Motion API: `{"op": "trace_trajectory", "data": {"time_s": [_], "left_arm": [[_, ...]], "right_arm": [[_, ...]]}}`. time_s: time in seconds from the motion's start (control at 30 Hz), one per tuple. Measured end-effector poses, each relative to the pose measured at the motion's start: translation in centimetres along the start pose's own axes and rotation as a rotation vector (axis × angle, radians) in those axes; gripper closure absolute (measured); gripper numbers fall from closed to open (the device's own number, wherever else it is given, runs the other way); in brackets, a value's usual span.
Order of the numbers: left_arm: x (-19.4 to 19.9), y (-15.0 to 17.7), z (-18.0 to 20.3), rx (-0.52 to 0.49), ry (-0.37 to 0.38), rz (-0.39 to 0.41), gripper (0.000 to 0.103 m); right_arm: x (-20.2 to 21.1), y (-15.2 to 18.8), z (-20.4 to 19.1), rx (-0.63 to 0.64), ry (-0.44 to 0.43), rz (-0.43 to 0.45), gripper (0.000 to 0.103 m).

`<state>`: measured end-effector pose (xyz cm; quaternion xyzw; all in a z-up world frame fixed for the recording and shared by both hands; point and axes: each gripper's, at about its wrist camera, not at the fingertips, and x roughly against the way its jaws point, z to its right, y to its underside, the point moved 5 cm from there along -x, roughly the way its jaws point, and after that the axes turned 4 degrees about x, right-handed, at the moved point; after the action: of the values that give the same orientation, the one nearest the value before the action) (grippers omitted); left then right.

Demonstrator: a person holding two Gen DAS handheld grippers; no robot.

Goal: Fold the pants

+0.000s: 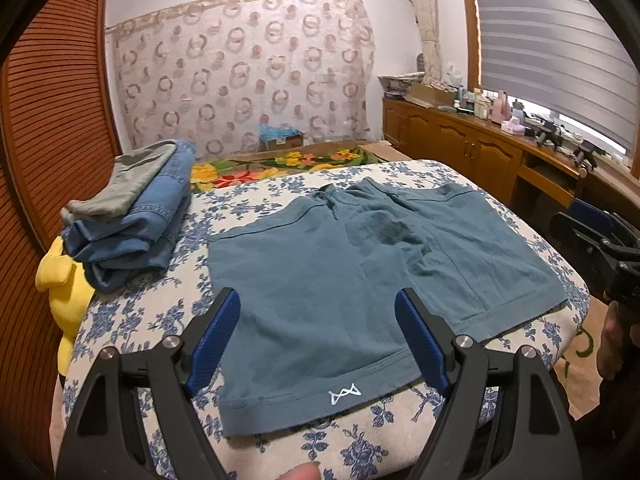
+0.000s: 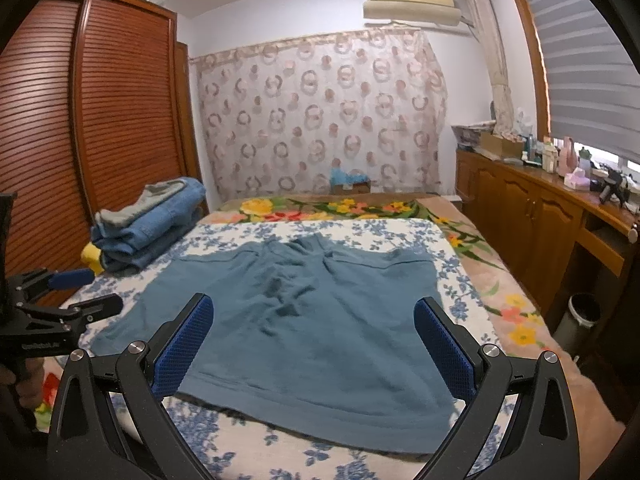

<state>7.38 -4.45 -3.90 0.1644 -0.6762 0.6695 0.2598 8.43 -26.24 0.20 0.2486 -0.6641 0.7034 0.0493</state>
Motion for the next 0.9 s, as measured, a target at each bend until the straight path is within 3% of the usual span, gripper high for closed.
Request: {"op": "trace_trajectory", "data": {"time_s": [0.37,0.9], "left_arm": [[-2.5,-1.9,1.3,-0.061,0.054,-0.016,0.022],[-7.5,-3.9,2.8,-0.106,0.153,-0.090,0.023]], "right_arm": [[-1.9,-0.6,2.6,0.031,-0.002,-0.023,0.001],[-7.1,-1.3,8.7,0.026,-0.017,-0.163,0.020]]}}
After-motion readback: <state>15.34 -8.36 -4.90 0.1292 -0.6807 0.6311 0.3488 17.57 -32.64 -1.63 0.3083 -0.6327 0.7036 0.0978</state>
